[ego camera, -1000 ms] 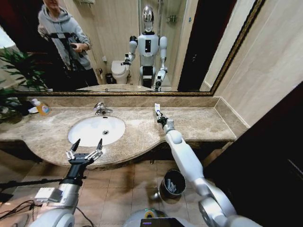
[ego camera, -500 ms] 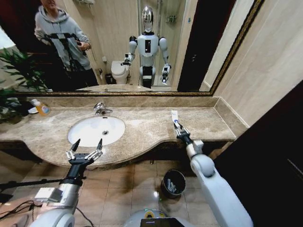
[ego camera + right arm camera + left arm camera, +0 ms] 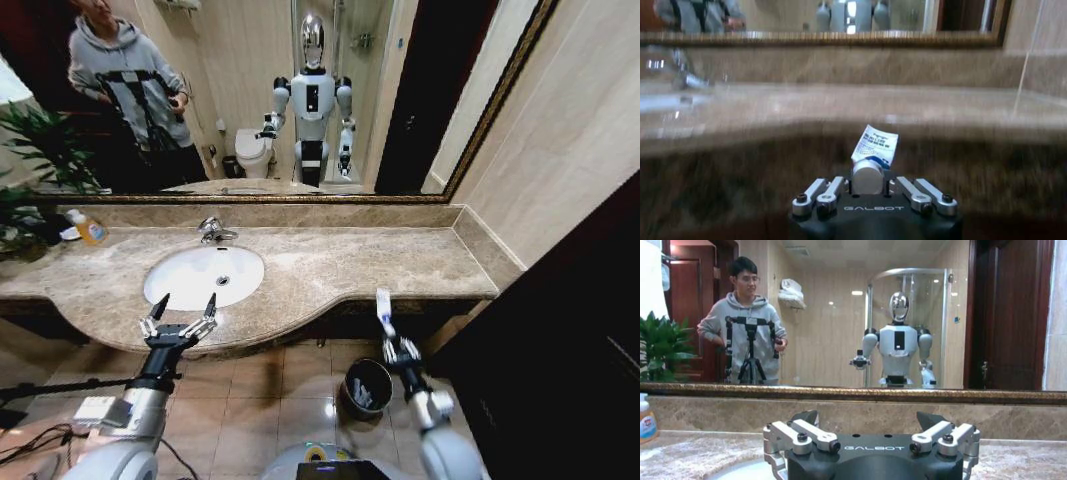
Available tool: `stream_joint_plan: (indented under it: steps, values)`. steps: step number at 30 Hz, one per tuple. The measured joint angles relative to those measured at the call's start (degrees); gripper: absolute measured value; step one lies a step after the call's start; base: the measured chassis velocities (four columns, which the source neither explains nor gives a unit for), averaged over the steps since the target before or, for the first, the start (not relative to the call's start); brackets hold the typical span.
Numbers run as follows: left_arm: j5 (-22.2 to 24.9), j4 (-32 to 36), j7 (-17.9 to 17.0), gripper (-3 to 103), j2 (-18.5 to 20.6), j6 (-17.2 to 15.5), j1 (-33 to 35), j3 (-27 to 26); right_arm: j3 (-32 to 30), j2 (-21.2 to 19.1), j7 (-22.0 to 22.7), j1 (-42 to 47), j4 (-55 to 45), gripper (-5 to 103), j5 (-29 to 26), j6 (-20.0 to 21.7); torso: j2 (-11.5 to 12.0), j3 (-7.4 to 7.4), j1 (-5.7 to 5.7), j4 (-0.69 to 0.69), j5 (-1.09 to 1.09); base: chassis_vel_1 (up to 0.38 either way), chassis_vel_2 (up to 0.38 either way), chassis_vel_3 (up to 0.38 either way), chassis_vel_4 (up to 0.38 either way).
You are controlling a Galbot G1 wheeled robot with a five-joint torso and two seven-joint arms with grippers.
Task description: Pick up the trash from the sink and place it in the trash bin.
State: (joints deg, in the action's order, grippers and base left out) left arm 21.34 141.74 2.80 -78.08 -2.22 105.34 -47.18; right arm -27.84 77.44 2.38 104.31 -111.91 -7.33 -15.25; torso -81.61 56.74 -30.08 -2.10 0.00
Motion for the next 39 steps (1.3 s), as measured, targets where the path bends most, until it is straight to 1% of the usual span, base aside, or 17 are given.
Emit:
stream_joint_plan:
  steps: [3, 4, 7, 9, 10, 11, 12, 16, 17, 19, 21, 22, 24, 26, 27, 32, 39]
  values:
    - [0.0, 0.0, 0.0, 100, 0.0, 0.0, 0.0, 0.0, 0.9, 1.2, -0.2, 0.4, 6.4, 25, 0.4, -0.2, 0.0, 0.0, 0.0, 0.0, 0.0, 0.0, 0.0, 0.0, 0.0]
    - [0.0, 0.0, 0.0, 100, 0.0, 0.0, 0.0, 0.0, 0.9, 1.2, -0.2, 0.4, 6.4, 25, 0.4, -0.2, 0.0, 0.0, 0.0, 0.0, 0.0, 0.0, 0.0, 0.0, 0.0]
    - [0.0, 0.0, 0.0, 100, 0.0, 0.0, 0.0, 0.0, 1.9, 2.0, -0.2, -3.6, 16.7, 25, 0.7, 0.4, 0.0, 0.01, 0.0, 0.0, 0.0, 0.0, 0.0, 0.0, 0.0]
    - [0.0, 0.0, 0.0, 100, 0.0, 0.0, 0.0, 0.0, 2.1, 2.2, -0.2, -4.8, 18.9, 25, 1.0, 0.5, 0.0, 0.01, 0.0, 0.0, 0.0, 0.0, 0.0, 0.0, 0.0]
    - [0.0, 0.0, 0.0, 100, 0.0, 0.0, 0.0, 0.0, 2.4, 2.8, -0.2, -8.4, 25.0, 25, 1.4, 1.5, 0.0, 0.01, 0.0, 0.0, 0.01, 0.0, 0.0, 0.0, 0.0]
    - [0.0, 0.0, 0.0, 100, 0.0, 0.0, 0.0, 0.0, 2.6, 3.0, -0.3, -10.2, 27.8, 25, 1.4, 2.2, 0.0, 0.01, -0.01, -0.01, 0.01, 0.0, 0.0, 0.0, 0.0]
    - [0.0, 0.0, 0.0, 100, 0.0, 0.0, 0.0, 0.0, 2.6, 3.0, -0.3, -10.2, 27.8, 25, 1.4, 2.2, 0.0, 0.01, -0.01, -0.01, 0.01, 0.0, 0.0, 0.0, 0.0]
    - [0.0, 0.0, 0.0, 100, 0.0, 0.0, 0.0, 0.0, 3.2, 3.4, -2.3, -17.8, 38.2, 25, 0.5, 7.4, 0.0, 0.01, -0.02, -0.01, 0.01, 0.0, 0.0, 0.0, 0.0]
    - [0.0, 0.0, 0.0, 100, 0.0, 0.0, 0.0, 0.0, 3.2, 3.4, -2.3, -17.8, 38.2, 25, 0.5, 7.4, 0.0, 0.01, -0.02, -0.01, 0.01, 0.0, 0.0, 0.0, 0.0]
    - [0.0, 0.0, 0.0, 100, 0.0, 0.0, 0.0, 0.0, 3.3, 3.3, -4.2, -22.7, 44.6, 25, 1.5, 11.0, 0.0, 0.01, -0.01, -0.01, 0.0, 0.0, 0.0, 0.0, 0.0]
    - [0.0, 0.0, 0.0, 100, 0.0, 0.0, 0.0, 0.0, 3.3, 3.3, -4.8, -23.7, 46.1, 25, 2.0, 11.7, 0.0, 0.01, -0.01, -0.01, 0.01, 0.0, 0.0, 0.0, 0.0]
    - [0.0, 0.0, 0.0, 100, 0.0, 0.0, 0.0, 0.0, 3.5, 3.0, -5.9, -25.7, 49.2, 25, 2.8, 12.8, 0.0, 0.01, -0.01, -0.01, 0.01, 0.0, 0.0, 0.0, 0.0]
    - [0.0, 0.0, 0.0, 100, 0.0, 0.0, 0.0, 0.0, 3.7, 2.9, -6.5, -27.3, 51.8, 25, 3.2, 12.9, 0.0, 0.02, -0.01, -0.01, 0.0, 0.0, 0.0, 0.0, 0.0]
    - [0.0, 0.0, 0.0, 100, 0.0, 0.0, 0.0, 0.0, 3.8, 3.3, -7.1, -31.5, 59.0, 25, 4.8, 11.2, 0.0, 0.02, -0.01, -0.01, 0.01, 0.0, 0.0, 0.0, 0.0]
    - [0.0, 0.0, 0.0, 100, 0.0, 0.0, 0.0, 0.0, 3.8, 3.3, -7.1, -31.5, 59.0, 25, 4.8, 11.2, 0.0, 0.02, -0.01, -0.01, 0.01, 0.0, 0.0, 0.0, 0.0]
    - [0.0, 0.0, 0.0, 100, 0.0, 0.0, 0.0, 0.0, 4.4, 3.8, -8.1, -37.8, 67.5, 25, 5.6, 9.5, 0.0, 0.01, -0.01, -0.01, 0.01, 0.0, 0.0, 0.0, 0.0]
    - [0.0, 0.0, 0.0, 100, 0.0, 0.0, 0.0, 0.0, 3.9, 5.2, -8.4, -46.5, 81.4, 25, 8.6, 8.2, 0.0, 0.01, -0.01, -0.01, 0.0, 0.0, 0.0, 0.0, 0.0]
